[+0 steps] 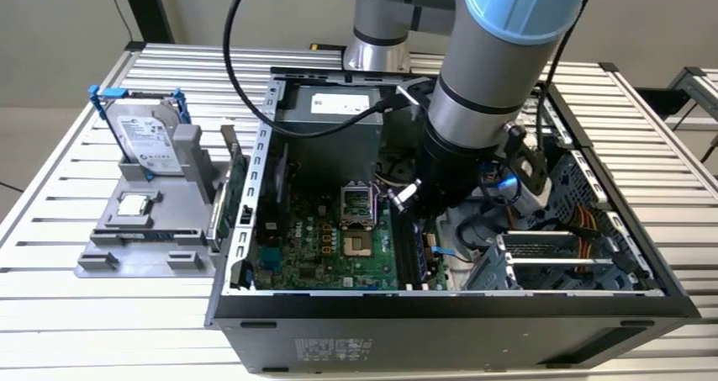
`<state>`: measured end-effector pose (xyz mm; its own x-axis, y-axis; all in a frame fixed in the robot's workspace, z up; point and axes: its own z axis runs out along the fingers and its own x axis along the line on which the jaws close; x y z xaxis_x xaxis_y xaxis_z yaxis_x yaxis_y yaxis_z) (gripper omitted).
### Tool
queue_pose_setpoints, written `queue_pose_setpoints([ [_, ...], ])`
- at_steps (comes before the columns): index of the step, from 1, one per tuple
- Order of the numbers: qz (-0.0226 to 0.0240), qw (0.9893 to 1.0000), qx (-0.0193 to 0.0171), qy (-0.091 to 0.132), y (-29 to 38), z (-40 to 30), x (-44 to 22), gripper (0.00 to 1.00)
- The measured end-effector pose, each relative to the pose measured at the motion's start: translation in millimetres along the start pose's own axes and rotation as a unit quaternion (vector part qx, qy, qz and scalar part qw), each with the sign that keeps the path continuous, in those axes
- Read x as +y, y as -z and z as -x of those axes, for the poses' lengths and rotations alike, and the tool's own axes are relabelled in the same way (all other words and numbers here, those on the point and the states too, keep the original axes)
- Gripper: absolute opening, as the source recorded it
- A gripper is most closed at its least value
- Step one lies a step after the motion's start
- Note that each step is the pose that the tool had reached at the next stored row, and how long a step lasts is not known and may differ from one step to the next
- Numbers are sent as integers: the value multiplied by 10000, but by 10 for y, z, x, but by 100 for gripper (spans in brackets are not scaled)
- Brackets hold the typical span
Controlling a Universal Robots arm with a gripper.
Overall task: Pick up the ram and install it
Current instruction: 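Press down the ram until it locks into place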
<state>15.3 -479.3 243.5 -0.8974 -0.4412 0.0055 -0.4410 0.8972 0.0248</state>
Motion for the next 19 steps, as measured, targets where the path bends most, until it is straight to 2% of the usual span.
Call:
queue_pose_setpoints([
  [5,-2,9996,7,298,0,1,-1,0],
  [10,-3,9982,15,601,0,2,-1,0],
  [15,0,9957,20,922,0,3,-1,0],
  [19,6,9929,22,1185,0,3,-1,0],
])
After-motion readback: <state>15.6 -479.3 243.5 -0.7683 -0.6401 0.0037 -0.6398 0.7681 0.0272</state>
